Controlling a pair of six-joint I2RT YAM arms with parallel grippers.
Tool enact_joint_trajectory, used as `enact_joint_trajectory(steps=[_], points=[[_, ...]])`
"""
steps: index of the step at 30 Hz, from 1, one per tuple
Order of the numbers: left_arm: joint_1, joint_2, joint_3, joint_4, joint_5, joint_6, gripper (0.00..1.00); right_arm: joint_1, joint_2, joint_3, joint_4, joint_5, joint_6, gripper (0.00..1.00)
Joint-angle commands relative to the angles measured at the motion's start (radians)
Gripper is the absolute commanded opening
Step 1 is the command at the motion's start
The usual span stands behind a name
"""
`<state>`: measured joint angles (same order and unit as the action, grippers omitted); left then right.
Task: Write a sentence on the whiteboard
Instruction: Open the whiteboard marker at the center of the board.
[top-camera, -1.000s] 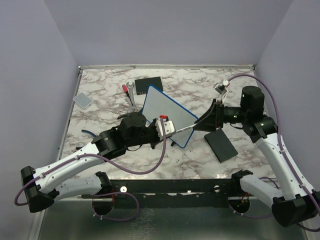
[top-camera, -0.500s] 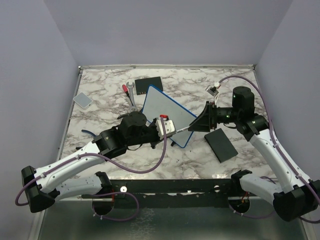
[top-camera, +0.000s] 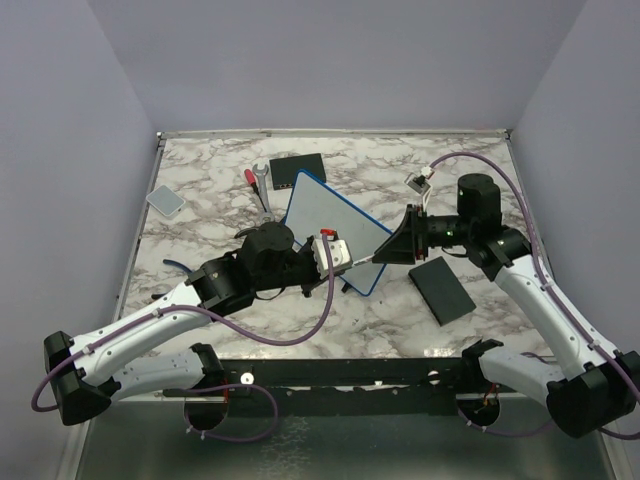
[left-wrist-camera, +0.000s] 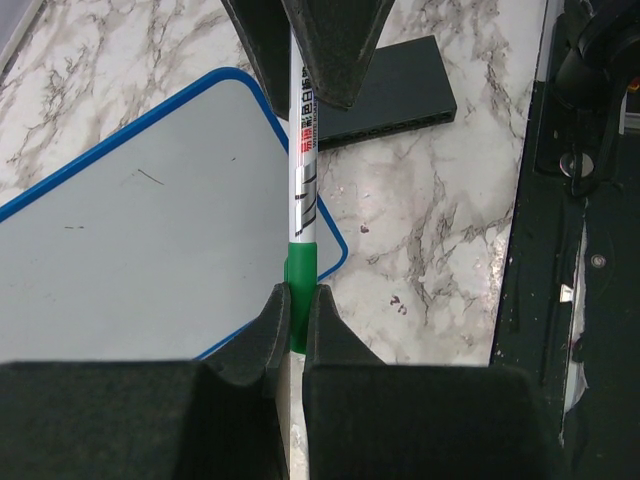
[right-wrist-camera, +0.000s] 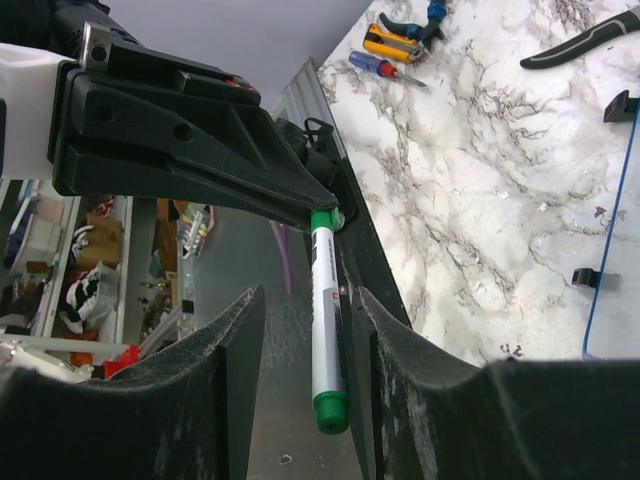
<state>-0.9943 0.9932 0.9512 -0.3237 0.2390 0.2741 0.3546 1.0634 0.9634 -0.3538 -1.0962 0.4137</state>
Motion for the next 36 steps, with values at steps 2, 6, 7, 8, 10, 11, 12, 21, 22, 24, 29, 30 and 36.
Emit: enact_joint_trajectory(steps=[2,6,7,8,10,11,12,21,22,24,29,30,36], points=[[0.009,0.006,-0.004,0.005,0.031,0.002,0.0,0.011,0.013,-0.011,-0.014,0.017,-0.041,0.43],[0.011,0.006,-0.005,0.005,0.041,0.004,0.0,0.011,0.013,-0.011,-0.025,0.021,-0.052,0.4],[0.011,0.007,-0.005,0.005,0.044,0.005,0.0,0.012,0.013,-0.01,-0.025,0.021,-0.054,0.39],[0.012,0.007,-0.005,0.005,0.045,0.005,0.0,0.011,0.015,-0.01,-0.025,0.021,-0.054,0.38],[0.012,0.007,-0.005,0.004,0.048,0.005,0.0,0.013,0.016,-0.01,-0.024,0.021,-0.057,0.36],[0.013,0.008,-0.005,0.003,0.05,0.004,0.0,0.013,0.018,-0.01,-0.024,0.021,-0.058,0.35],[0.013,0.009,-0.005,0.003,0.052,0.005,0.0,0.013,0.019,-0.011,-0.025,0.021,-0.06,0.34],[0.02,0.009,0.001,0.0,0.063,0.001,0.0,0.013,0.016,-0.01,-0.027,0.041,-0.081,0.12],[0.026,0.008,0.003,0.001,0.062,-0.004,0.0,0.014,0.014,-0.012,-0.024,0.05,-0.083,0.05],[0.044,0.007,0.01,0.013,0.041,-0.028,0.11,0.013,0.002,-0.021,0.004,0.089,-0.071,0.0],[0.177,-0.01,0.021,0.104,0.076,-0.152,0.81,0.013,-0.076,-0.131,0.285,0.181,0.044,0.0],[0.211,-0.018,0.019,0.136,0.104,-0.188,0.87,0.014,-0.103,-0.156,0.354,0.2,0.065,0.0],[0.355,-0.056,-0.041,0.438,0.339,-0.486,0.97,0.013,-0.137,-0.267,0.731,0.23,0.202,0.0]])
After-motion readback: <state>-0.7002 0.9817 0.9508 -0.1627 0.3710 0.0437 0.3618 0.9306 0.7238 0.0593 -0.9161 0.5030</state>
